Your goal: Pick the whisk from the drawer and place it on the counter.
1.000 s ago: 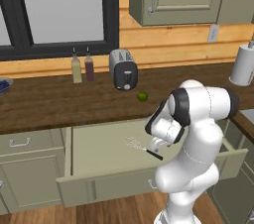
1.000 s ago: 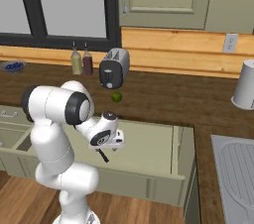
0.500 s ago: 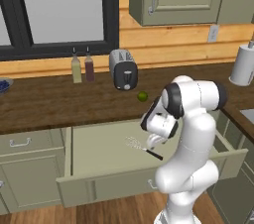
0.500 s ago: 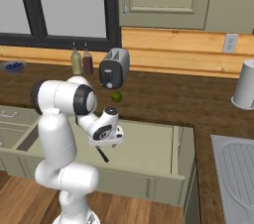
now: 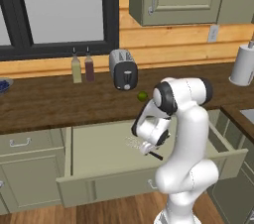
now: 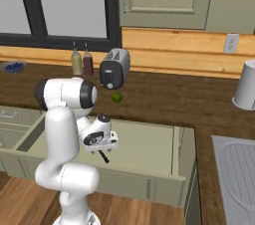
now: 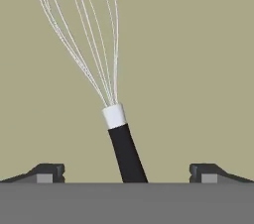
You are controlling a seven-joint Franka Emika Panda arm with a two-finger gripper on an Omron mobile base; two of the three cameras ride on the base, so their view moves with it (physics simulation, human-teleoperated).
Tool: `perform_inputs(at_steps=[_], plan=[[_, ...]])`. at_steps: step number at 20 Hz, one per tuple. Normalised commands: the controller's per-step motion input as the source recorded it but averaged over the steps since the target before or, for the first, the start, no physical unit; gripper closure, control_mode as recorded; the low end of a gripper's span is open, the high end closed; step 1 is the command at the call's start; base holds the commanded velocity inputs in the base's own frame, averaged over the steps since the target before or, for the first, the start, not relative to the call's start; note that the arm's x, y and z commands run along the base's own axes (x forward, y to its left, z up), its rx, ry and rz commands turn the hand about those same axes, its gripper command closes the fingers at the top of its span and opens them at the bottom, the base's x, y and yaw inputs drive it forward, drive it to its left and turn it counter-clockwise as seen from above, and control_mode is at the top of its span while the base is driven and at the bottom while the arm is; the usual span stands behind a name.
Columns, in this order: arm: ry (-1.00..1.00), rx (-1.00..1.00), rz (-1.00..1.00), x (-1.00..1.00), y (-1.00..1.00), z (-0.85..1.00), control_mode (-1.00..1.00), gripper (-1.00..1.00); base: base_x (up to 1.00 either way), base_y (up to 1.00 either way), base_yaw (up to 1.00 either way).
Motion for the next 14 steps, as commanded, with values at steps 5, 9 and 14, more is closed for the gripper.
perform_inputs(at_steps=[5, 9, 14], plan=[[0.0, 0.0, 0.0, 0.25, 0.0, -0.23, -1.0, -1.0, 0.0, 0.0, 0.0], [0.0, 0.0, 0.0, 0.07, 0.02, -0.55, -1.0, 1.0, 0.0, 0.0, 0.0], [-0.01, 0.0, 0.01, -0.27, 0.02, -0.47, -1.0, 1.0, 0.0, 0.0, 0.0]])
